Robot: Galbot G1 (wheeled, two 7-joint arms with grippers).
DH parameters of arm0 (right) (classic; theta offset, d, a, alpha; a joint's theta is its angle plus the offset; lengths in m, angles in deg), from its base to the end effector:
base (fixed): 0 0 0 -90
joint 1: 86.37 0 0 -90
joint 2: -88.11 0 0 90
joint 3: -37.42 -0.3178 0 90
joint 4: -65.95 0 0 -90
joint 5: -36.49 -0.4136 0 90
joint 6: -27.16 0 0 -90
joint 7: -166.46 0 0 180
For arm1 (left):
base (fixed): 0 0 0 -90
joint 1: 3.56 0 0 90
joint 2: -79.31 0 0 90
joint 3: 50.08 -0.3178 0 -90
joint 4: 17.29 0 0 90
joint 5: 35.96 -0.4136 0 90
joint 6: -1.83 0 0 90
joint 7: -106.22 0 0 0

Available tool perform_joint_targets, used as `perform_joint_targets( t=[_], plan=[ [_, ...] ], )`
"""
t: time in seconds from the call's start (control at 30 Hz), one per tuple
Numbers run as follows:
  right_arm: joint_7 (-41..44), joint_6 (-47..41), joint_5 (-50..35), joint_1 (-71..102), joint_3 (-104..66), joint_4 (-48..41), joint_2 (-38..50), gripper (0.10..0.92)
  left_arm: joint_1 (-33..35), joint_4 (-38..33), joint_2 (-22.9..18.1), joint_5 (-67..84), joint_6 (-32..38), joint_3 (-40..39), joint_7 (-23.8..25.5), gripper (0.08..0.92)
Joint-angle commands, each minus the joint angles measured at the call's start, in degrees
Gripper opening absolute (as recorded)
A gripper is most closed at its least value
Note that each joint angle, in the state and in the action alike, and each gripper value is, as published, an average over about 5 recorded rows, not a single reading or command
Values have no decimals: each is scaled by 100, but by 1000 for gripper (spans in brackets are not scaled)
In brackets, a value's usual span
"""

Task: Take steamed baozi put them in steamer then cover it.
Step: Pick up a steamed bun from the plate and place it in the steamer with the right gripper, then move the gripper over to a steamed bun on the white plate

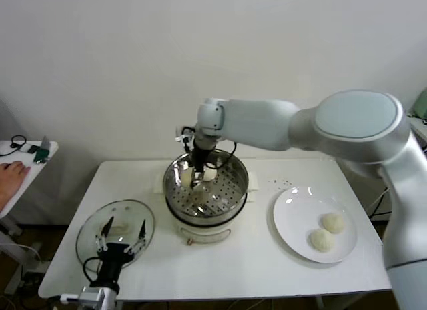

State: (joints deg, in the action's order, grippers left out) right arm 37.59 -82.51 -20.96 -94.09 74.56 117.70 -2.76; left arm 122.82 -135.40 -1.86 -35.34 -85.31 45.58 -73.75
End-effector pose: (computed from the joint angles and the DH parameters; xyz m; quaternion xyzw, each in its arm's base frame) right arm 0.5910 0.2676 -0.1178 0.5922 -0.5256 0.5061 0.3419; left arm 0.2235 0.0544 -0.3087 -0.0014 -0.9954 -0.0859 0.0432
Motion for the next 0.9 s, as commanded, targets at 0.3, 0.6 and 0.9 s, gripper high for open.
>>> perform_joint_targets(
  t=[0.3, 0.6, 0.9],
  plan=[
    [6, 18, 233, 380, 72, -298, -330, 711, -3, -3, 0, 0, -7, 24, 3, 823],
    [71, -18, 297, 312, -4, -227, -168, 818, -1, 7, -5, -6, -9, 21, -1, 823],
    [291, 29, 508, -612, -85, 745, 876, 823, -22, -38, 4, -27, -44, 3, -5, 823]
  ],
)
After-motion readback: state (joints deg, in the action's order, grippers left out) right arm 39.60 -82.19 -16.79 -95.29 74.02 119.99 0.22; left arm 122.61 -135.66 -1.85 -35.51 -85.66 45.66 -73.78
